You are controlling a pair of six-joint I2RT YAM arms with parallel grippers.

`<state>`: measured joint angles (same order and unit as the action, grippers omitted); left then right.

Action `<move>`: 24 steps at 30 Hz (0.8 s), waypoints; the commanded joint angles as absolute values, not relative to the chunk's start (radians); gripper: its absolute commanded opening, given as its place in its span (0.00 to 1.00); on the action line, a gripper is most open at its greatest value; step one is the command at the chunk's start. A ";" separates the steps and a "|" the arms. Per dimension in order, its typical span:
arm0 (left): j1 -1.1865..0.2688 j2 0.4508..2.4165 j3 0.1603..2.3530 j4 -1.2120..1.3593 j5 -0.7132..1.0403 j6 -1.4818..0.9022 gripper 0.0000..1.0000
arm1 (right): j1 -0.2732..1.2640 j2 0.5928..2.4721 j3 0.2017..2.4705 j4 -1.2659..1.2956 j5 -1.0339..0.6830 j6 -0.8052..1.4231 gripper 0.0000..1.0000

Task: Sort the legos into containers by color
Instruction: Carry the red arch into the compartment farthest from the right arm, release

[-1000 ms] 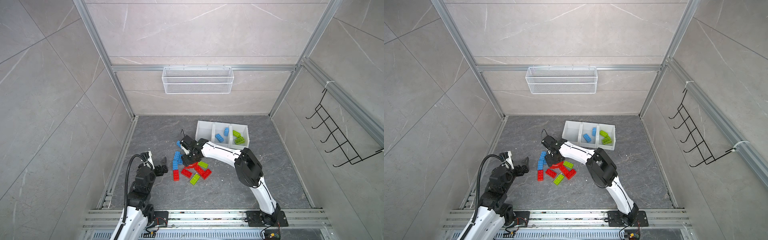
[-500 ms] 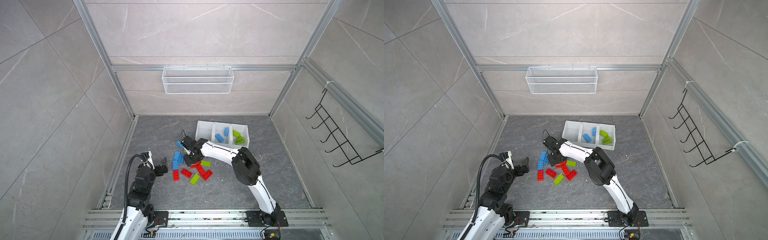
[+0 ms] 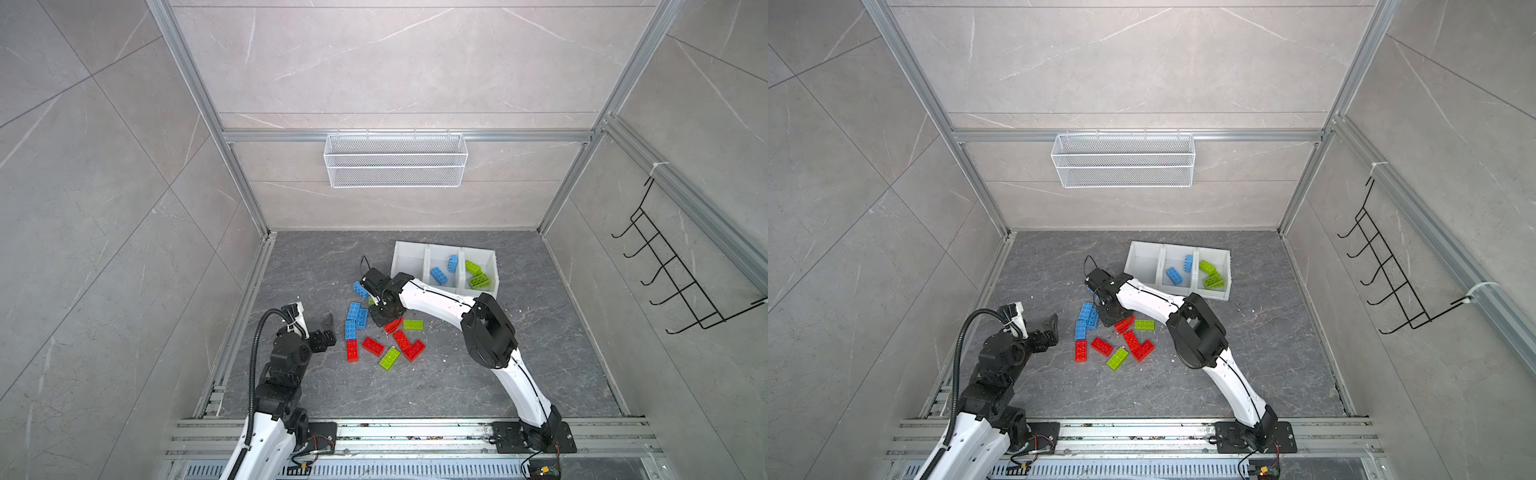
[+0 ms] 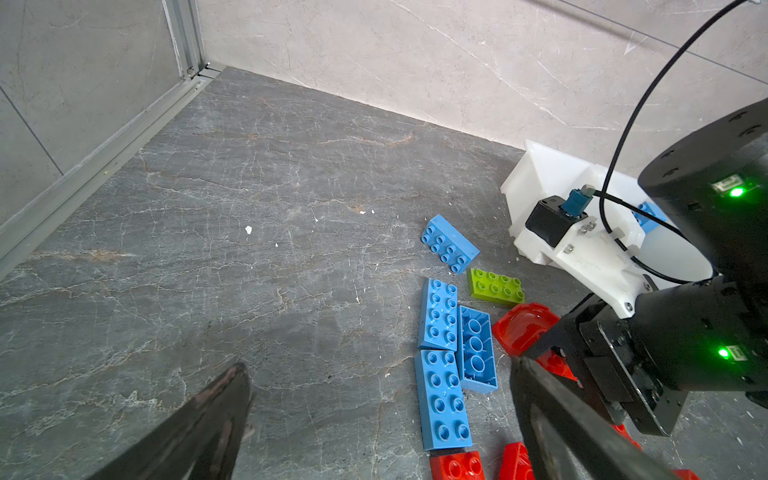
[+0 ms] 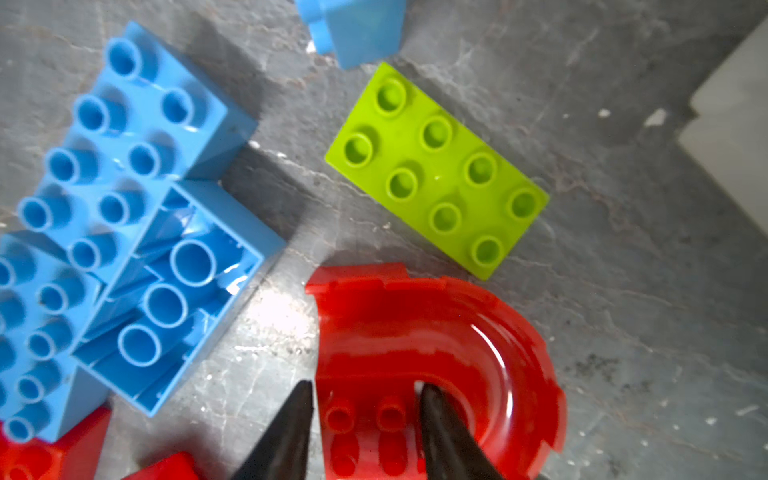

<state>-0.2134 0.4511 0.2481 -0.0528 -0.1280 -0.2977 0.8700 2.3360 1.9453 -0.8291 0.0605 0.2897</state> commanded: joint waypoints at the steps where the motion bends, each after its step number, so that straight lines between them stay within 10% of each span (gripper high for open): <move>1: -0.212 0.453 0.254 -0.030 -0.123 -0.293 1.00 | 0.875 2.355 1.975 -0.873 0.097 0.270 0.39; 24: -0.212 0.482 0.263 -0.023 -0.118 -0.292 1.00 | 0.674 2.161 1.975 -0.783 -0.058 0.218 0.27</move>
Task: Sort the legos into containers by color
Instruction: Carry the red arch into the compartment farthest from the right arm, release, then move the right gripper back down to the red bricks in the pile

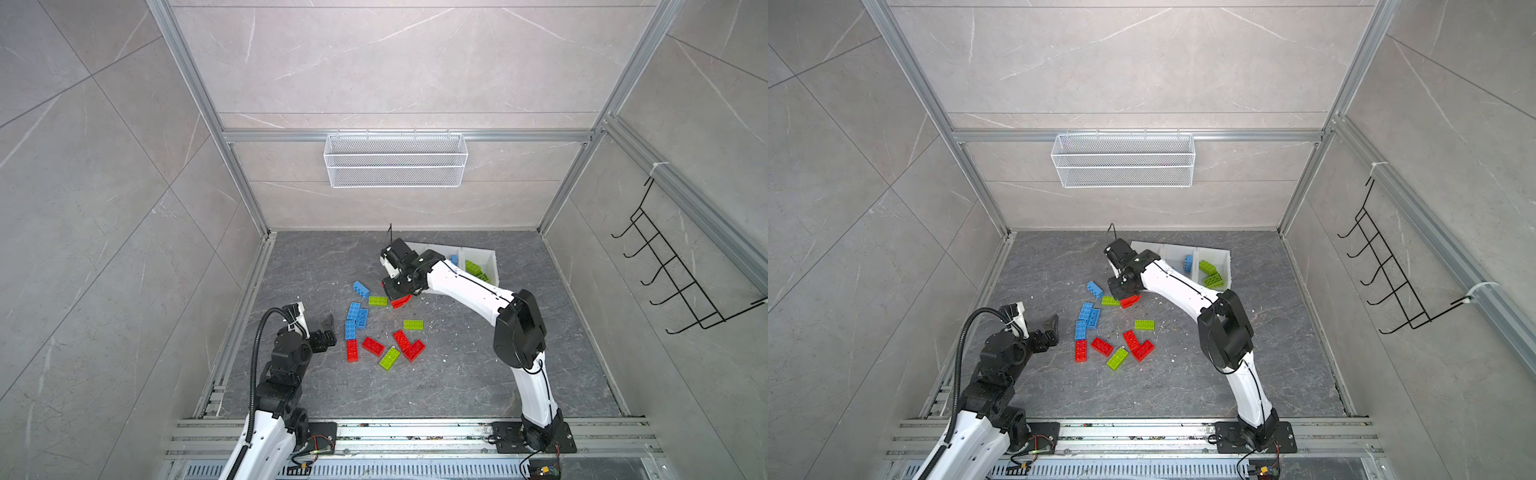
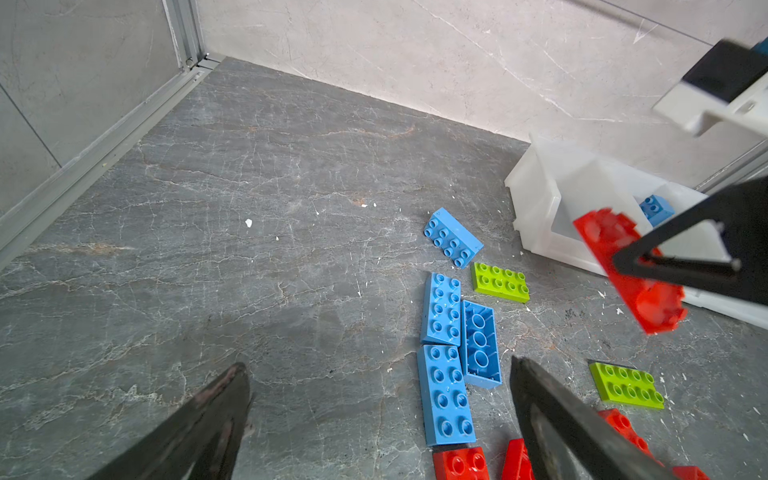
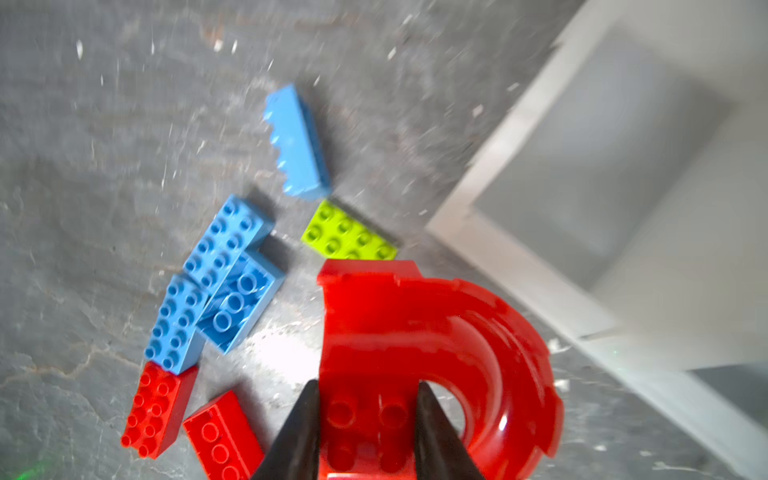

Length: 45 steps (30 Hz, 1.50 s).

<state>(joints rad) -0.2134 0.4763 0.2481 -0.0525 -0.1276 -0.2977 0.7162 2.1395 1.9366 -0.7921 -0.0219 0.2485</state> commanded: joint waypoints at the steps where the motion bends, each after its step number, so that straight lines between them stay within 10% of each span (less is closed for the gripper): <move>1: -0.213 0.484 0.264 -0.023 -0.116 -0.292 1.00 | 0.656 2.182 2.003 -0.789 -0.059 0.209 0.27; 16: -0.212 0.485 0.265 -0.023 -0.121 -0.291 1.00 | 0.563 2.480 2.455 -0.930 -0.055 0.164 0.30; 27: -0.212 0.482 0.264 -0.024 -0.119 -0.292 1.00 | 0.549 2.515 2.592 -1.040 -0.053 0.153 0.50; 45: -0.212 0.462 0.257 -0.030 -0.124 -0.294 1.00 | 0.618 1.730 1.500 -0.645 -0.101 0.147 0.64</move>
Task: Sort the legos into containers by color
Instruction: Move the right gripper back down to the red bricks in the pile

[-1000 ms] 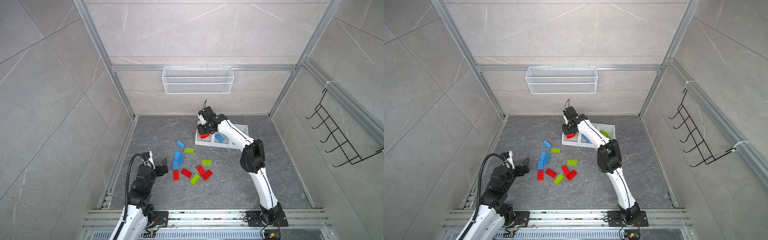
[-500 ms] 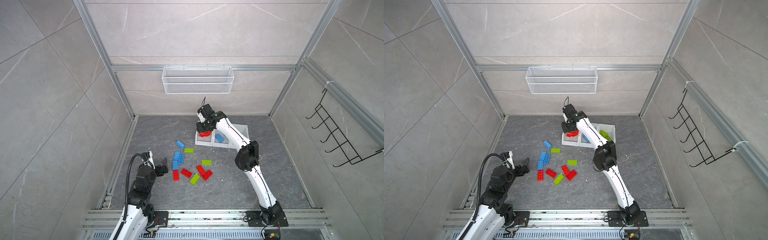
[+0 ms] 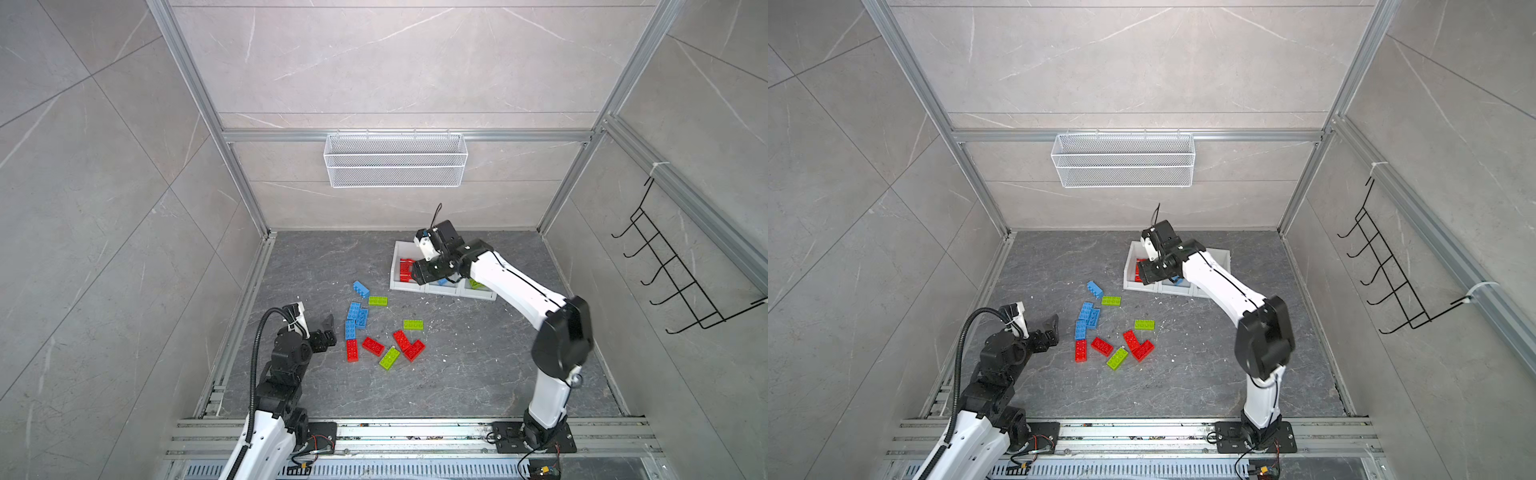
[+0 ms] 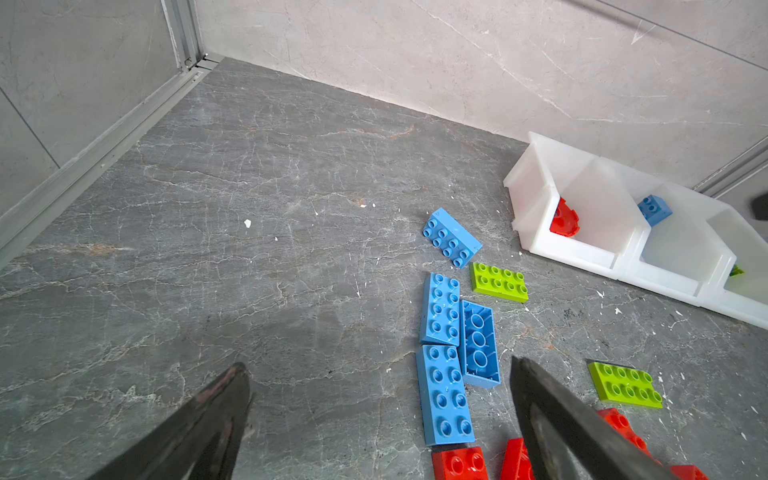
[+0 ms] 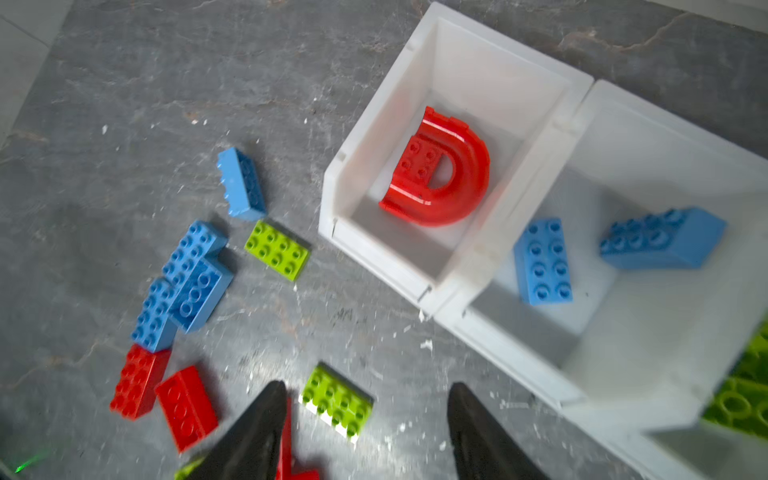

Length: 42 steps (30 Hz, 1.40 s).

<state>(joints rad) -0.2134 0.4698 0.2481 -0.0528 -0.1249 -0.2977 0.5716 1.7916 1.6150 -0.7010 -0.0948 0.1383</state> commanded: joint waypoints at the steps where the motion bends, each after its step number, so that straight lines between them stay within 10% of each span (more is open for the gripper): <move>1: -0.212 0.461 0.258 -0.030 -0.125 -0.296 1.00 | 0.643 1.701 1.445 -0.648 -0.093 0.158 0.64; 42: -0.212 0.468 0.260 -0.029 -0.128 -0.296 1.00 | 0.894 1.990 1.382 -0.584 -0.049 0.282 0.52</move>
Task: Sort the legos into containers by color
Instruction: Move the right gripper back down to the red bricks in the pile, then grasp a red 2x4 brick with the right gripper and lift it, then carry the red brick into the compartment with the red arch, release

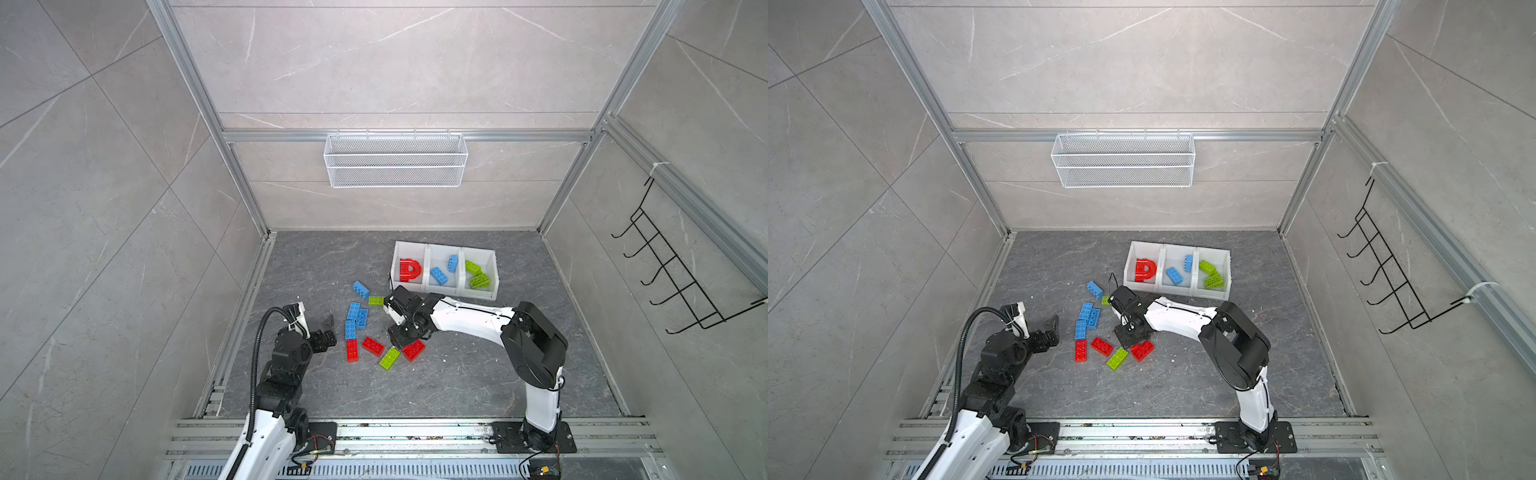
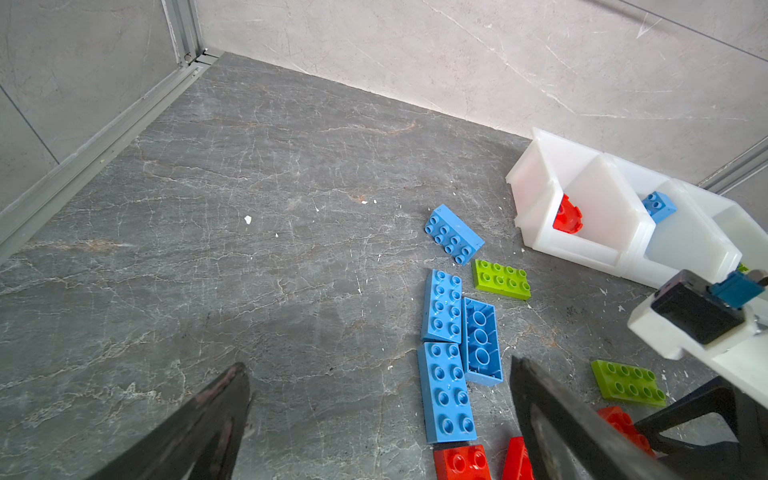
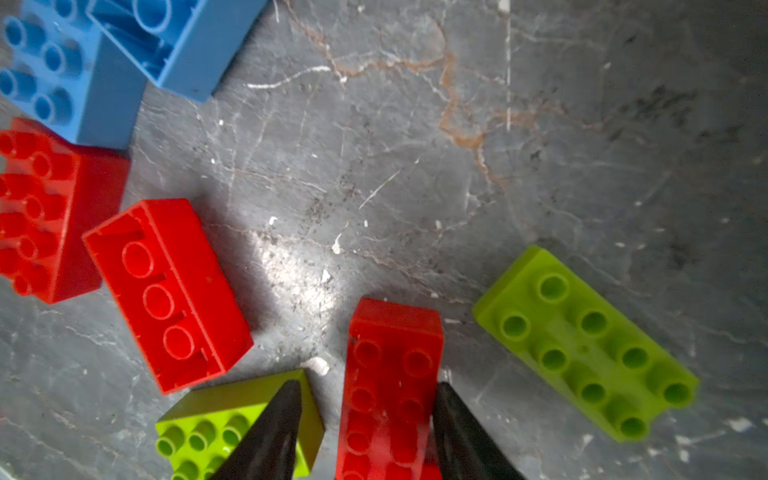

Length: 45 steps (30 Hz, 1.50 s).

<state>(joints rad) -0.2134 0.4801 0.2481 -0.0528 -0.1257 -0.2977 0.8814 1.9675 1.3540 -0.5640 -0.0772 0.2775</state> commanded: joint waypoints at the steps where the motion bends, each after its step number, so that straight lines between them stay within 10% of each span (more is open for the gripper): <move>1: -0.212 0.467 0.259 -0.029 -0.128 -0.296 1.00 | 0.895 1.997 1.386 -0.588 -0.041 0.284 0.51; 13: -0.212 0.462 0.258 -0.030 -0.131 -0.298 1.00 | 0.896 1.969 1.392 -0.567 -0.059 0.302 0.31; 29: -0.212 0.459 0.258 -0.031 -0.132 -0.298 1.00 | 0.700 1.836 1.468 -0.528 -0.227 0.204 0.27; 45: -0.212 0.457 0.256 -0.032 -0.132 -0.298 1.00 | 0.498 2.097 1.777 -0.414 -0.229 0.167 0.26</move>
<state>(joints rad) -0.2134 0.4660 0.2481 -0.0528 -0.1280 -0.2977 0.5117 2.0541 1.7321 -0.4381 -0.2153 0.1822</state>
